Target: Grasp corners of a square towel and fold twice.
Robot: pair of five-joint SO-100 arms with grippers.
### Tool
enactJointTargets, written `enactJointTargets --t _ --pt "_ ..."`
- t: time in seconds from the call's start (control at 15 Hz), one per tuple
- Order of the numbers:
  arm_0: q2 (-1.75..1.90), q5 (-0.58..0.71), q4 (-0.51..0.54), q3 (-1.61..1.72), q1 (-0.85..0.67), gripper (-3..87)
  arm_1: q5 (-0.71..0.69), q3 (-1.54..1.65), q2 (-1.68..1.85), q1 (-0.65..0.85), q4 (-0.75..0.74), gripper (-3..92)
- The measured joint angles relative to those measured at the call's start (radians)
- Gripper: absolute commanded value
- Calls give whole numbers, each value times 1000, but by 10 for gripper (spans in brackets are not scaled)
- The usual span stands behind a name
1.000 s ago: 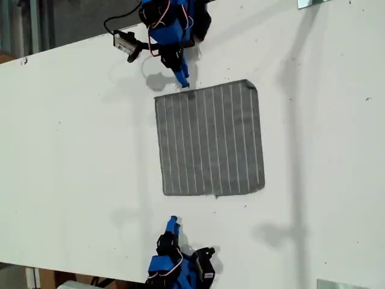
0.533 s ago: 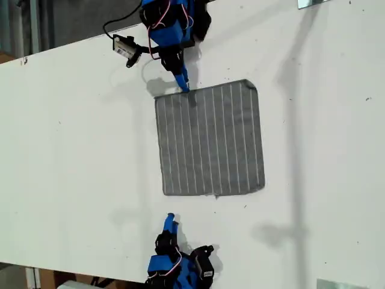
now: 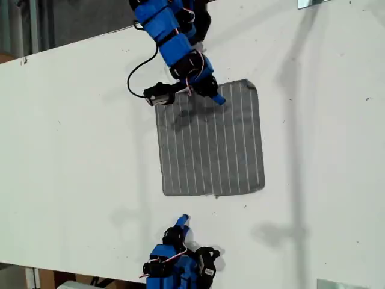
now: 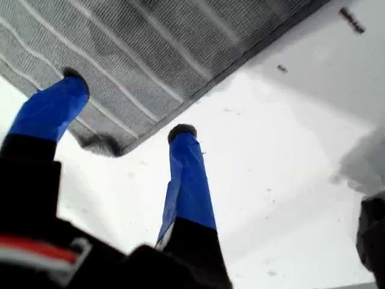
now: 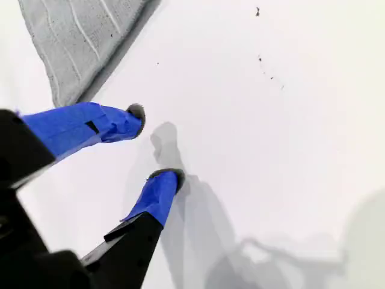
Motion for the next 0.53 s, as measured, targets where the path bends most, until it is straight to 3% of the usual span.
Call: enactJointTargets --t 0.13,0.2,0.53 --pt "147 35 15 66 -41 171 199 -129 -64 -224 146 327" --pt "219 51 25 94 -69 171 235 -215 -100 -284 183 331" --pt "408 66 95 143 -81 171 202 -434 -460 -314 77 340"
